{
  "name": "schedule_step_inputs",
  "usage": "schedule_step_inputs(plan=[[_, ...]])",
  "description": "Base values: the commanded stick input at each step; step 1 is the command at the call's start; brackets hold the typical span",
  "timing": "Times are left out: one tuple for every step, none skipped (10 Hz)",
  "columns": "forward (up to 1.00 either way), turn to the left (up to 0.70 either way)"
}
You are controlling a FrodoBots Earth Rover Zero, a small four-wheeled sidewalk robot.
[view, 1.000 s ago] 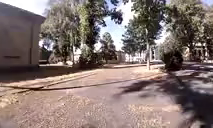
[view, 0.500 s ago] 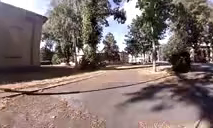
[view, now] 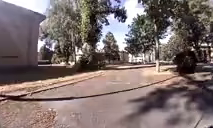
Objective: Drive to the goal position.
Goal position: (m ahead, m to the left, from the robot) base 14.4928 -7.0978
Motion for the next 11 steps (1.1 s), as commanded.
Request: schedule_step_inputs(plan=[[0.70, 0.00], [0.70, 0.00], [0.70, 0.00], [0.70, 0.00], [0.70, 0.00], [0.70, 0.00], [0.70, 0.00], [0.70, 0.00], [0.70, 0.00], [0.70, 0.00], [0.70, 0.00]])
